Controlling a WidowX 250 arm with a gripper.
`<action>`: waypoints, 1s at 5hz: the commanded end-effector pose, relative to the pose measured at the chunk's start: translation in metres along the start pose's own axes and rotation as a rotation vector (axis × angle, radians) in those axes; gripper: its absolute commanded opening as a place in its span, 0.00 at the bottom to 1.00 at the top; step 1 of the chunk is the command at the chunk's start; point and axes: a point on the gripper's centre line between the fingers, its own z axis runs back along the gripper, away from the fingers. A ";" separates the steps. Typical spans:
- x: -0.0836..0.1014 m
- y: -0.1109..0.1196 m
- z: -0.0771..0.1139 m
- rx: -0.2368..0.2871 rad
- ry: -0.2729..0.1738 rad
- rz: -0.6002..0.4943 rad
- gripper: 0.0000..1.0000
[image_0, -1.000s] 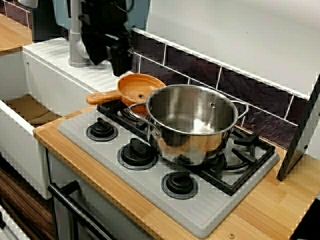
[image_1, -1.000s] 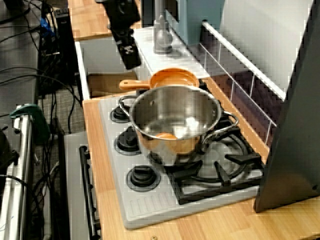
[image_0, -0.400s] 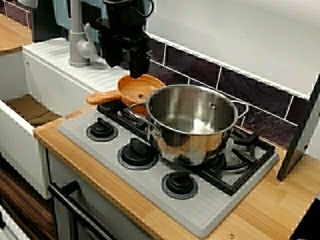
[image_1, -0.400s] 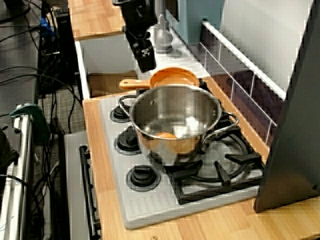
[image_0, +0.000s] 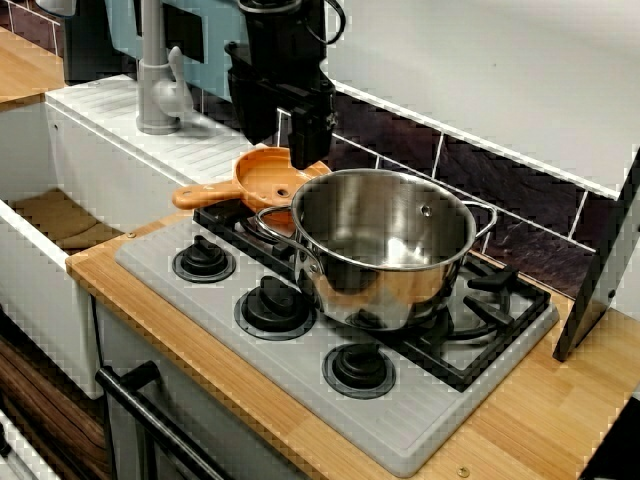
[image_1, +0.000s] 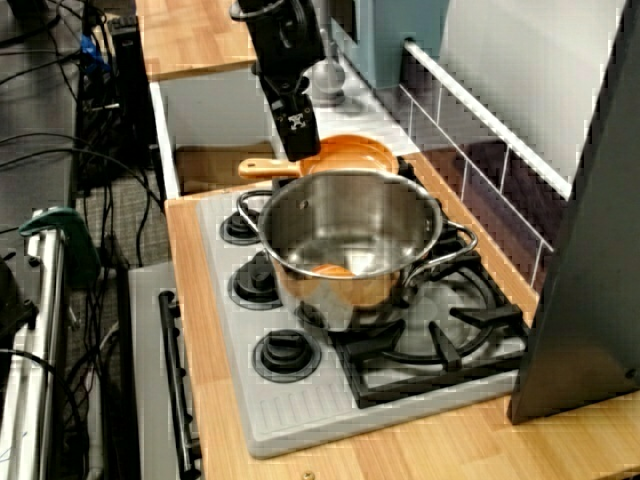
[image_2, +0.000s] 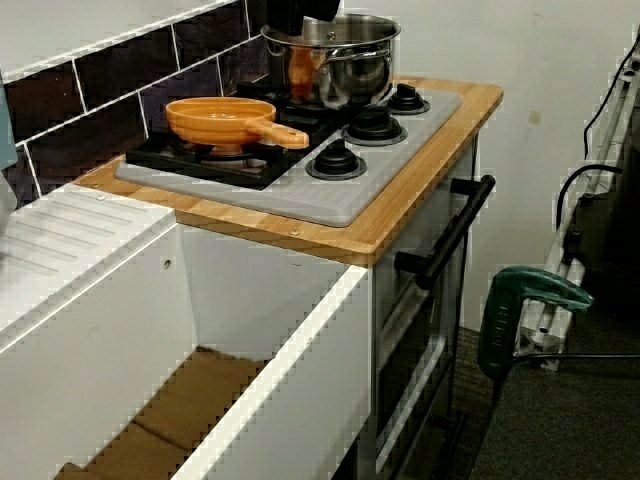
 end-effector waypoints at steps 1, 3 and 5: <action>0.011 -0.011 0.005 0.003 -0.055 -0.002 1.00; 0.018 0.002 -0.003 0.011 -0.057 0.040 1.00; 0.023 0.033 -0.011 0.024 -0.058 0.105 1.00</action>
